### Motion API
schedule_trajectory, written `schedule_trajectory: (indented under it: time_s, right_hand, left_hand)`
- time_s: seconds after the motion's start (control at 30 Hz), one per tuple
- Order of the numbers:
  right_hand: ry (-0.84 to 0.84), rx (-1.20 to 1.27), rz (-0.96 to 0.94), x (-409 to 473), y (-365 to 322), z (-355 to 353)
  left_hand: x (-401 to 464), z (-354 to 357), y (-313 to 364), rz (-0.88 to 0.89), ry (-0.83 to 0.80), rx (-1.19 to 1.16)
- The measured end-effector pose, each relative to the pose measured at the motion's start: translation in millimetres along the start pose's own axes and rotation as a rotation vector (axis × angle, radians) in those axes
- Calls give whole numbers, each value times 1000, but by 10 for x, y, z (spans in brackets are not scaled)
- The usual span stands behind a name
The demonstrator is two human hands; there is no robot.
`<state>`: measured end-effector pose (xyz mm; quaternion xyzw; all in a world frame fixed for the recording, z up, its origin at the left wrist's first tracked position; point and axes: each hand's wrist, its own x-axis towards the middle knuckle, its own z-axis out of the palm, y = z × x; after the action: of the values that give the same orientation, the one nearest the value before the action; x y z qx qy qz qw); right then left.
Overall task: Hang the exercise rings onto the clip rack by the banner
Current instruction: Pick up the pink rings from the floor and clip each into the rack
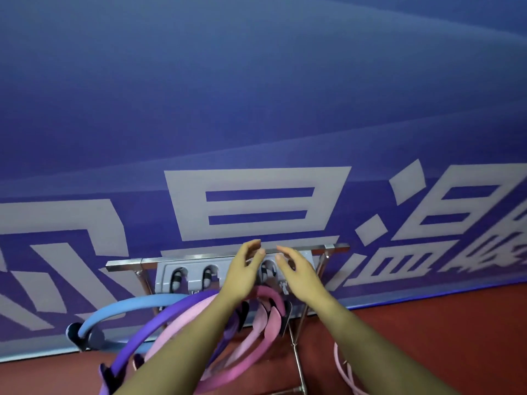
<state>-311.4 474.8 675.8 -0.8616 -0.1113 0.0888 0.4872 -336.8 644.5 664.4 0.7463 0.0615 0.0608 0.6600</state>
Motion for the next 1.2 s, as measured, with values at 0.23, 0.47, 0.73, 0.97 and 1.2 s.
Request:
schedule_trajectory:
  time_s: [0.23,0.47,0.73,0.97,1.2]
  right_hand:
    - [103,10,65,-293,215,-397]
    - [258,54,98,-796,455,-1066]
    - [436,146,94,-1701,967,-2022]
    - [582,188,66,-2740,1631,-3129]
    - [684,189,92,-3644,2343,-4000]
  left_hand:
    - [-74,525,125,89,-137,-11]
    - [-220,1285,402,156,-278,19]
    - [-809,2587,715,175,-394,0]
    - [-1644,3970,912,163,-449,-13]
    - [-2366,5275,1032,116,-544,18]
